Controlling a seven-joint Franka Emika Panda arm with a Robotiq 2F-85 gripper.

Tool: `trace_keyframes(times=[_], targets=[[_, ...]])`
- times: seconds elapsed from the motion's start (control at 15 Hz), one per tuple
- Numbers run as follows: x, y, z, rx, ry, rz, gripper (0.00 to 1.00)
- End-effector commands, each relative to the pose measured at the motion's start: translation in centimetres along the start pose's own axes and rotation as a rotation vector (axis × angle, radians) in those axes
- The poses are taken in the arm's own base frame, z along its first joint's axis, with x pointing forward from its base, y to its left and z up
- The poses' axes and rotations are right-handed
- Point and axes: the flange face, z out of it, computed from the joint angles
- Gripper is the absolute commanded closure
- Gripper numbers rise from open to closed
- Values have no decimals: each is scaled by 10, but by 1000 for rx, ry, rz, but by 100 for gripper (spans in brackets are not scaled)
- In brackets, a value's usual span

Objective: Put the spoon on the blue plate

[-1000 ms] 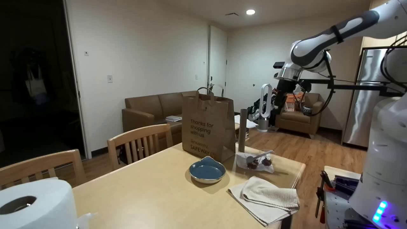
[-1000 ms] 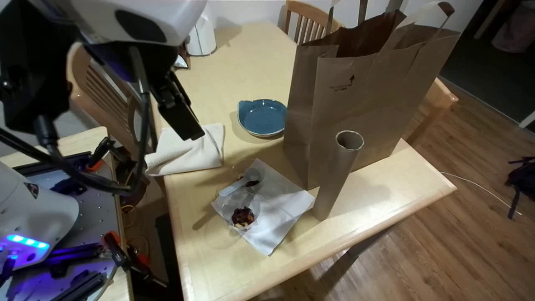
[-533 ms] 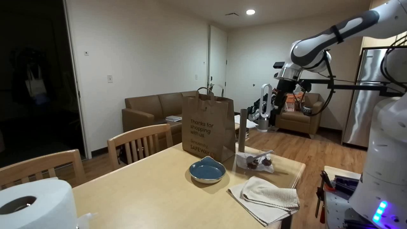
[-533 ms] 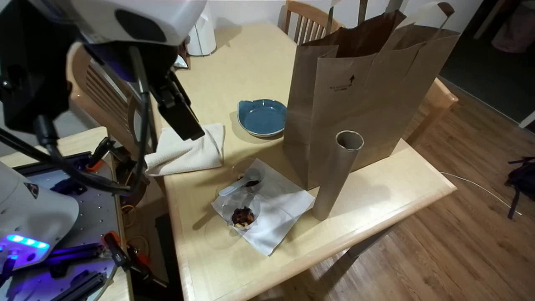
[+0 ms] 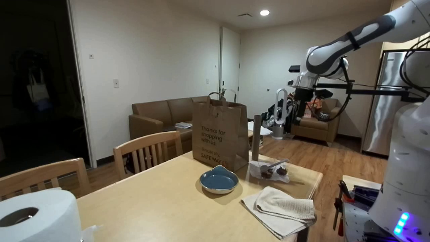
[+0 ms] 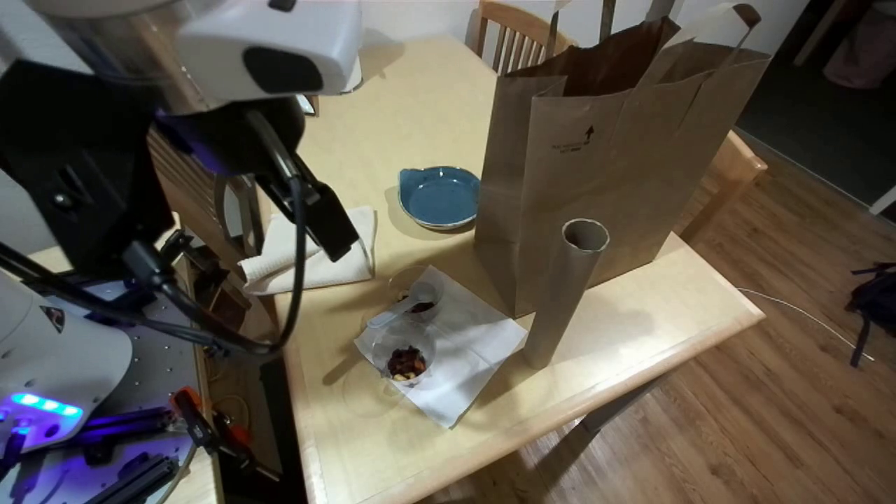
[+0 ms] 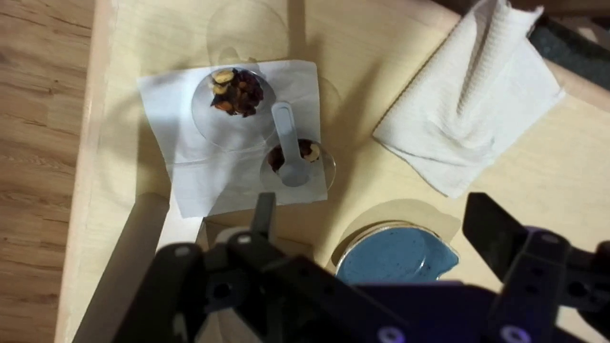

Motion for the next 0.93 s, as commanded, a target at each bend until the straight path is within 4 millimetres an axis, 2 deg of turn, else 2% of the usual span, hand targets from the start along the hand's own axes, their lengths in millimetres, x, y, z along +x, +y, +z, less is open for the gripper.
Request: trace_keyframes(times=[0.0, 0.07, 0.13, 0.4, 0.6, 0.87], targets=[[-7, 24, 18, -22, -124, -148, 0], [-7, 29, 19, -86, -175, -82, 0], [-10, 15, 14, -36, -88, -91, 0], [-11, 17, 16, -40, -99, -84, 0], [-10, 5, 31, 41, -240, -224, 0], [-10, 6, 48, 57, -360, -375, 0]])
